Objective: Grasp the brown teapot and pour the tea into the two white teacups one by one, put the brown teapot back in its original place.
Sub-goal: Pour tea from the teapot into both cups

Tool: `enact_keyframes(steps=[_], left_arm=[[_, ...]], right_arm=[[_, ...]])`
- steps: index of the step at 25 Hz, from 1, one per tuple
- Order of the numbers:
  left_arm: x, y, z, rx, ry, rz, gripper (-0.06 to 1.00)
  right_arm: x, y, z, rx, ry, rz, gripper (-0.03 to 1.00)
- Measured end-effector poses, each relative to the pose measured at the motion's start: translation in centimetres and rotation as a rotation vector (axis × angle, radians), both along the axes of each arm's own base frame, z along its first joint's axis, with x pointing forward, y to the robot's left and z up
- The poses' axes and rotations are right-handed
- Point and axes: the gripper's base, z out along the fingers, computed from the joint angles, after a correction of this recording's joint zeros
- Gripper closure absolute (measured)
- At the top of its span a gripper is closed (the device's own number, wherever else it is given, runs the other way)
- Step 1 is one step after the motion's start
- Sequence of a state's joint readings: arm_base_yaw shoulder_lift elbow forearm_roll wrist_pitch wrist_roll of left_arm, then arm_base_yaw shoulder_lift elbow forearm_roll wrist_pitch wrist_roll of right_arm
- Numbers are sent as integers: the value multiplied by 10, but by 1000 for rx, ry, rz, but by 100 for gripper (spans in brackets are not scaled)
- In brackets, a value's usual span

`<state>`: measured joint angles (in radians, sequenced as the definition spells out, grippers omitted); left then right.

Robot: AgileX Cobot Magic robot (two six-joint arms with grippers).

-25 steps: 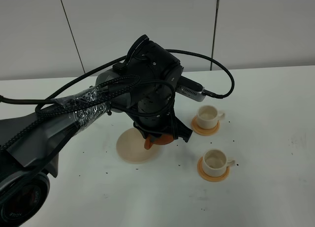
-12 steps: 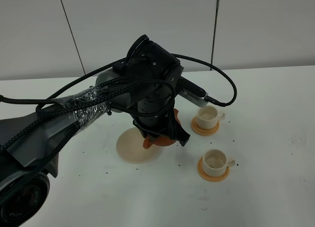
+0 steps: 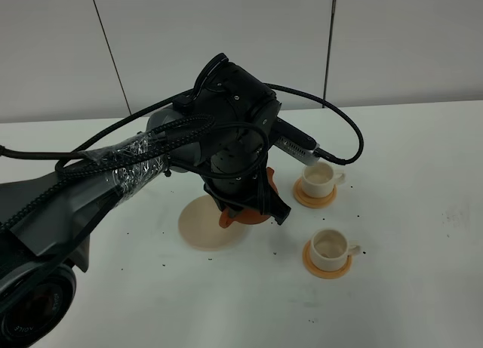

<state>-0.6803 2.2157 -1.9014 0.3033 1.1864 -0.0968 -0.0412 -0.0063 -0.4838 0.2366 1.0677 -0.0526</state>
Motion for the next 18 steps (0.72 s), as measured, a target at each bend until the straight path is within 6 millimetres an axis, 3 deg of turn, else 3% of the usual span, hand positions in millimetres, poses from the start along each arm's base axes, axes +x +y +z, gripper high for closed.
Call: enact_keyframes(steps=[12, 18], left_arm=[[0, 0, 0, 4, 6, -23, 77], [0, 0, 0, 38, 37, -174, 77]], right_arm=[[0, 0, 0, 0, 0, 0, 73], [0, 0, 0, -1, 0, 1, 73]])
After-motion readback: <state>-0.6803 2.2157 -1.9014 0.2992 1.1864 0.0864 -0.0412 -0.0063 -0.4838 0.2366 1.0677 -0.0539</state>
